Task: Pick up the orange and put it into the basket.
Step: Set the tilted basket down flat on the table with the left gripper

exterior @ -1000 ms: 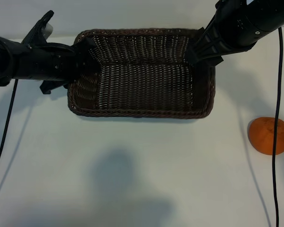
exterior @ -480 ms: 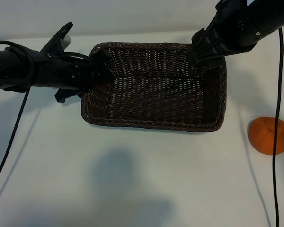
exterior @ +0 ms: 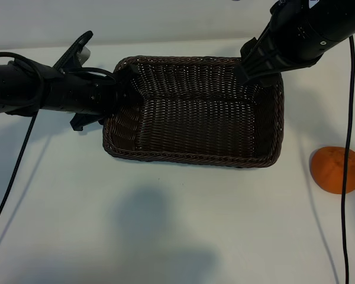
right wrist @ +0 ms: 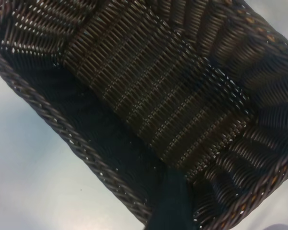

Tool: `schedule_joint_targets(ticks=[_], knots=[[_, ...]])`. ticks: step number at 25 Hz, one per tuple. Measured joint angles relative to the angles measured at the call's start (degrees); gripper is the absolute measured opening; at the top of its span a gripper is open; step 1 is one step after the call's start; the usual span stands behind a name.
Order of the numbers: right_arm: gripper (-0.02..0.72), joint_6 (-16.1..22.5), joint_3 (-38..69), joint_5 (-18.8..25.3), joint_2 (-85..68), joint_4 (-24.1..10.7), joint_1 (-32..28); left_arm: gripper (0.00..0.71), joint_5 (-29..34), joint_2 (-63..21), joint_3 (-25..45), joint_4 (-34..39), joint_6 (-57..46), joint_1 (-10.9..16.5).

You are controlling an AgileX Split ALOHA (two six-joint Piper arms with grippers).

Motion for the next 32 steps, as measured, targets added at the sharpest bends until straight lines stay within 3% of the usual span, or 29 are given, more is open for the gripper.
schedule_joint_targets(ticks=[2,5,8,32], knots=[[0.595,0.0,0.0,0.1,0.0,0.0,0.0,0.473,0.5,0.0,-0.1,-0.3,-0.1,0.0],[0.595,0.0,0.0,0.1,0.0,0.0,0.0,0.603,1.4,0.0,-0.3,-1.1,-0.5,0.0],[0.595,0.0,0.0,0.2,0.0,0.0,0.0,0.652,2.0,0.0,-0.3,-1.3,-0.6,0.0],[0.595,0.0,0.0,1.4,0.0,0.0,0.0,0.626,5.2,-8.8,-0.3,-1.1,-0.6,0.0]])
